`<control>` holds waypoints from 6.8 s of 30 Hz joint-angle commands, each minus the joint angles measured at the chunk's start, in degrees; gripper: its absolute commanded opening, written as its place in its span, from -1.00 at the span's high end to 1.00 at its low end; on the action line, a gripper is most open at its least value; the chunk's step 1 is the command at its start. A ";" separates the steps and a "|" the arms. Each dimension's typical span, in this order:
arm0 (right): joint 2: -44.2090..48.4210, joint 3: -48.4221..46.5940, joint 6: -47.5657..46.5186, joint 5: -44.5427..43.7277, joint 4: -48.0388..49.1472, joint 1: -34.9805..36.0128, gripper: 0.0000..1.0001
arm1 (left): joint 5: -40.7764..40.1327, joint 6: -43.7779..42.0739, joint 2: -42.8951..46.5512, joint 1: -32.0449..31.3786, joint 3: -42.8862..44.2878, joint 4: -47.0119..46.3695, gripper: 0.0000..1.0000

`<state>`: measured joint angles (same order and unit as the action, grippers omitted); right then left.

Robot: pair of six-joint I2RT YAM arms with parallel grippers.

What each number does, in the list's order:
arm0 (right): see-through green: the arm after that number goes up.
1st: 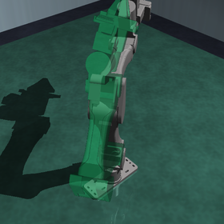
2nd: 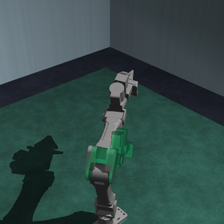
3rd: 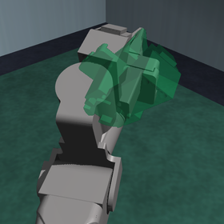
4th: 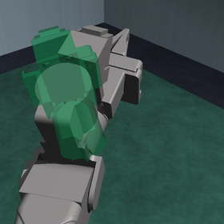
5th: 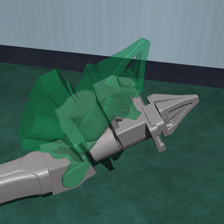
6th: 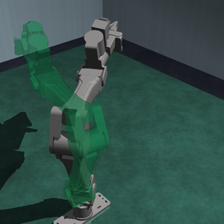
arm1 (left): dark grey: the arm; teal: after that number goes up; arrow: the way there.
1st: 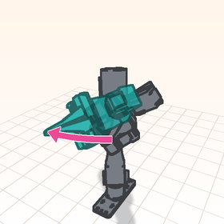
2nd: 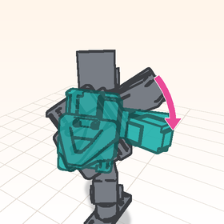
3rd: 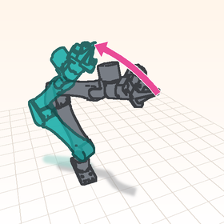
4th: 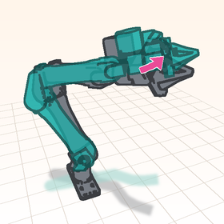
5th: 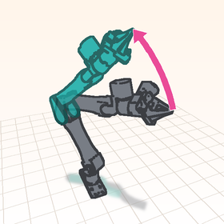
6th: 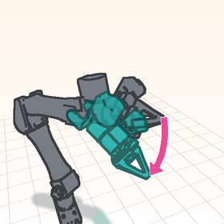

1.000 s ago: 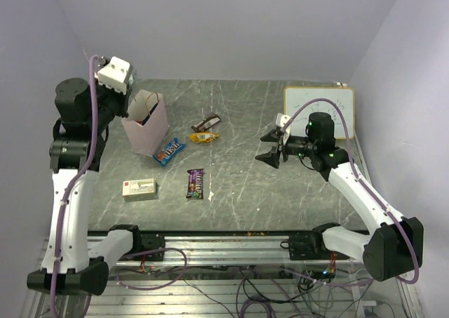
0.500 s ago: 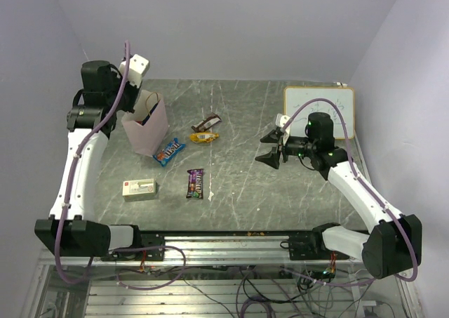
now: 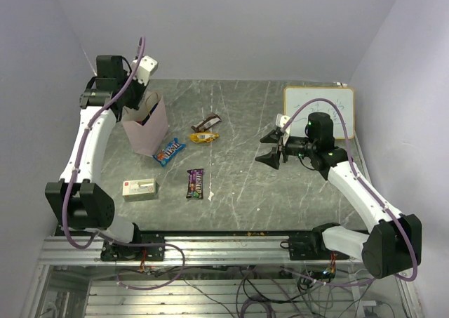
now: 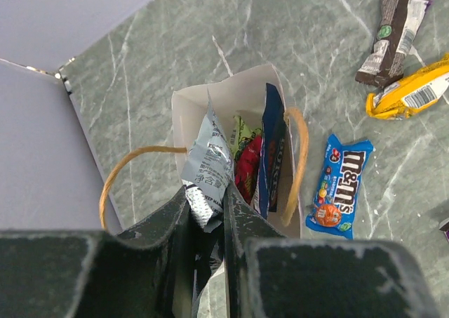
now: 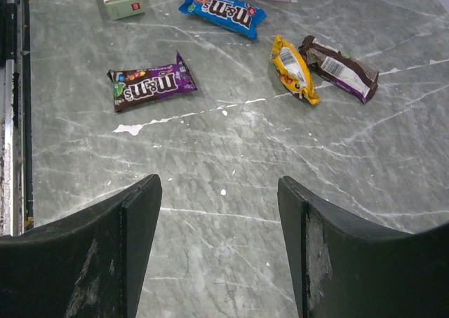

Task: Place the snacks into the paper bag
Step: Place the snack in the paper bag, then pick up the snack from the center of the board.

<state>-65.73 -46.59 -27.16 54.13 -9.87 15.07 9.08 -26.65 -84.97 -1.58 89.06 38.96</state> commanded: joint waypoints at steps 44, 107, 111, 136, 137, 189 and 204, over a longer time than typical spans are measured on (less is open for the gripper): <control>-0.60 0.71 -1.36 0.80 -0.03 -0.34 -0.35 | -4.47 -3.85 -11.50 0.53 6.21 6.45 0.39; 1.24 0.98 2.93 -4.62 2.66 -2.61 -1.00 | 4.73 -6.75 19.49 -21.71 -16.18 10.99 -0.92; 1.20 1.02 2.93 -4.01 2.45 -3.58 -1.00 | 3.19 -9.18 14.43 -25.92 -18.40 10.87 -0.90; 0.83 1.34 2.37 -2.71 2.18 -4.69 -1.00 | 5.84 -26.33 -17.17 -27.60 -16.66 11.47 -0.61; 0.87 1.39 2.35 -2.65 2.15 -4.64 -1.00 | 6.09 -26.67 -18.11 -27.60 -16.34 11.83 -0.59; 1.98 1.58 2.17 -2.19 2.29 -4.90 -1.00 | 7.15 -15.54 0.20 -27.60 -13.83 16.96 0.86; 2.32 1.66 2.34 -1.99 2.49 -5.47 -1.00 | -10.32 -4.14 13.62 -27.12 -3.31 17.96 0.86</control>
<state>-64.58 -45.39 -24.45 51.66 -8.29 10.13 6.35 -35.20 -74.89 -28.82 81.23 56.95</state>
